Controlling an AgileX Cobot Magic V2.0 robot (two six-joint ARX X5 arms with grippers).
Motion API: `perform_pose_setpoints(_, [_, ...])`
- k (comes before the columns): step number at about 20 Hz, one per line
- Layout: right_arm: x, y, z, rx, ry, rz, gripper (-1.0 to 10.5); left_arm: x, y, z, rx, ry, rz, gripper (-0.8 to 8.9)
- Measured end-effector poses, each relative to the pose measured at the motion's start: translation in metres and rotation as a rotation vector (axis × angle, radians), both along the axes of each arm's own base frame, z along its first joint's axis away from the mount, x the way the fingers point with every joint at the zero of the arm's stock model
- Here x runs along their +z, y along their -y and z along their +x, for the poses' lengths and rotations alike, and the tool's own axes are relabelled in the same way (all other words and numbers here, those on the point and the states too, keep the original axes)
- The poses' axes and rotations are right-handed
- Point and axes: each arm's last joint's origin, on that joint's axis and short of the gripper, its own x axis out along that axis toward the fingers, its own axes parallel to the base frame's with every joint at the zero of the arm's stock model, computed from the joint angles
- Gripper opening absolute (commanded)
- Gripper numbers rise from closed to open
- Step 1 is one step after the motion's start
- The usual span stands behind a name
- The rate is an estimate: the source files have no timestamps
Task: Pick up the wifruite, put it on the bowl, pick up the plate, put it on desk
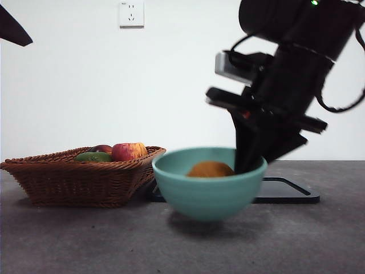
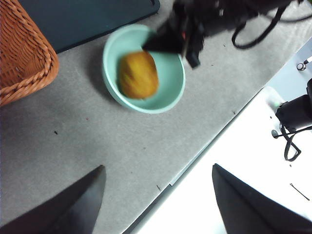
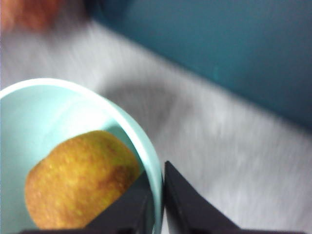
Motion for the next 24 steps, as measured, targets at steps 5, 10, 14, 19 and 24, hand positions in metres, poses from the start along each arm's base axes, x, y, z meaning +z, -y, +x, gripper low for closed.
perform_pose_setpoints(5, [0.029, 0.015, 0.028, -0.073, 0.091, 0.041, 0.1, 0.0, 0.0, 0.0, 0.0, 0.0, 0.0, 3.44])
perform_pose_setpoints(10, [0.05, 0.035, 0.073, -0.163, 0.13, 0.03, 0.1, 0.0, 0.0, 0.0, 0.0, 0.0, 0.0, 3.44])
perform_pose_setpoints(14, [0.036, 0.034, 0.109, -0.175, 0.079, 0.018, 0.1, 0.0, 0.0, 0.0, -0.001, 0.0, 0.0, 3.44])
perform_pose_setpoints(19, [0.007, 0.027, 0.129, -0.163, 0.019, -0.017, 0.1, 0.0, 0.0, 0.0, -0.001, -0.001, 0.001, 3.44])
perform_pose_setpoints(24, [-0.005, 0.027, 0.133, -0.161, -0.009, -0.032, 0.1, -0.002, -0.001, -0.001, -0.001, -0.02, 0.014, 3.44])
